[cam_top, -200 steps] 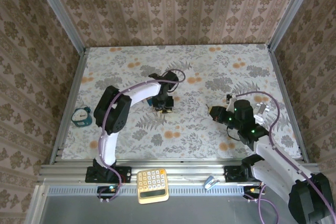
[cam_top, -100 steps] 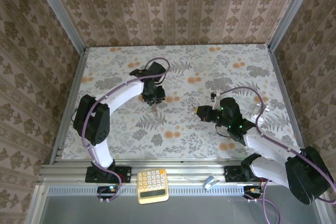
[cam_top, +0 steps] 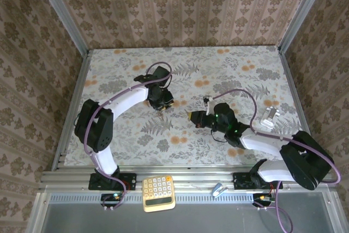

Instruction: Unlock with the key

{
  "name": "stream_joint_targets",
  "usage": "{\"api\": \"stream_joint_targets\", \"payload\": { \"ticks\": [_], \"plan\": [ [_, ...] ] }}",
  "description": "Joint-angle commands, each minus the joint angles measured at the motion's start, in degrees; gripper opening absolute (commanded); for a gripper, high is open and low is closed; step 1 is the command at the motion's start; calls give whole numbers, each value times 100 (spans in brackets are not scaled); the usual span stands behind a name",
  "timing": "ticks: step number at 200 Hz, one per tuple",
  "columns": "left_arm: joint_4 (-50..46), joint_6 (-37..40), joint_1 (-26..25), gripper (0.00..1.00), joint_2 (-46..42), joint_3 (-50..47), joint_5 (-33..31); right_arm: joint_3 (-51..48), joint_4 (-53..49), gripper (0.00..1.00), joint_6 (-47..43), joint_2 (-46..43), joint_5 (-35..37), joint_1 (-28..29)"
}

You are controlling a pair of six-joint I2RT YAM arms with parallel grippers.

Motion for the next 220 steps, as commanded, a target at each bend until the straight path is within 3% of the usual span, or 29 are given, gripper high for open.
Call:
{"api": "stream_joint_targets", "payload": {
  "ticks": [1, 89, 220],
  "plan": [
    [265, -366, -17, 27, -213, -77, 254, 184, 709, 0, -64, 310, 312, 147],
    [376, -484, -108, 27, -165, 9, 366, 323, 1636, 0, 270, 1385, 831, 596],
    [453, -633, -146, 27, -161, -39, 429, 626, 1678, 0, 417, 1869, 1144, 660]
  ]
}}
